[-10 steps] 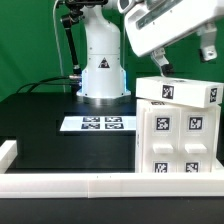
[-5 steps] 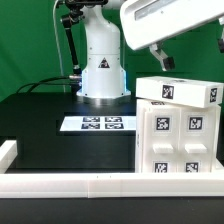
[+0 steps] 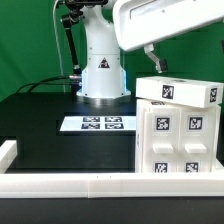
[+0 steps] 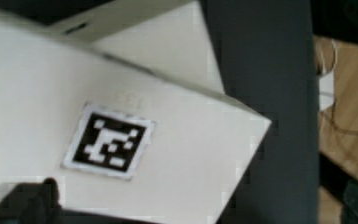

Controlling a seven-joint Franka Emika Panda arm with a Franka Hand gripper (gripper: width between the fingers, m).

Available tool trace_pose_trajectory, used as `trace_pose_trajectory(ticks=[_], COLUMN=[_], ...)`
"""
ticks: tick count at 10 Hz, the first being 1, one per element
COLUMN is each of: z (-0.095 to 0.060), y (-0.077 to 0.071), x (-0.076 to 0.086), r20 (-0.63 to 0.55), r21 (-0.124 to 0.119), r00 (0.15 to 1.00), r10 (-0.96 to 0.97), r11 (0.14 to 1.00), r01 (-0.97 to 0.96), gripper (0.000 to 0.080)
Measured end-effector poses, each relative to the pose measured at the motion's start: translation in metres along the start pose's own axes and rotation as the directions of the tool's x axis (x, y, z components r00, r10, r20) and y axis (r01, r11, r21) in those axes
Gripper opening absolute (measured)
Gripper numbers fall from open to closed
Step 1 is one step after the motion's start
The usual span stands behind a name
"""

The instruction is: Assemble cabinet

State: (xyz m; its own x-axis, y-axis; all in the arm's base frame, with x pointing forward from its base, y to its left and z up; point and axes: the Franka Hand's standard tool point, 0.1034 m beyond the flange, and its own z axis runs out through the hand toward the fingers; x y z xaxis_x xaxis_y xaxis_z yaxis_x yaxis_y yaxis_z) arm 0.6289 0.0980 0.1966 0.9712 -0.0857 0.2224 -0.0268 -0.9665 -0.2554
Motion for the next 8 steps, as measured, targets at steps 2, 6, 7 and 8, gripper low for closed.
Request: trace_pose_trajectory(ticks=[2,6,7,8], z=[0.0019,0.0068,0.0081,0.0102], y=[0.0032,0.0048,0.006,0.009], x=[-0.0007,-0.0035,-0.0039,-0.0048], r20=[0.006,0.034,0.041,0.047], r21=[-0.007,-0.027,-0.03,-0.027], r00=[0.982,0.855,0.819,0.795], r10=[-0.189,-0.518,-0.573,-0.605], r11=[0.982,0.854,0.818,0.795], r01=[0.189,0.519,0.574,0.607], gripper=[0.0797,0.0797,0.0797,0.0797])
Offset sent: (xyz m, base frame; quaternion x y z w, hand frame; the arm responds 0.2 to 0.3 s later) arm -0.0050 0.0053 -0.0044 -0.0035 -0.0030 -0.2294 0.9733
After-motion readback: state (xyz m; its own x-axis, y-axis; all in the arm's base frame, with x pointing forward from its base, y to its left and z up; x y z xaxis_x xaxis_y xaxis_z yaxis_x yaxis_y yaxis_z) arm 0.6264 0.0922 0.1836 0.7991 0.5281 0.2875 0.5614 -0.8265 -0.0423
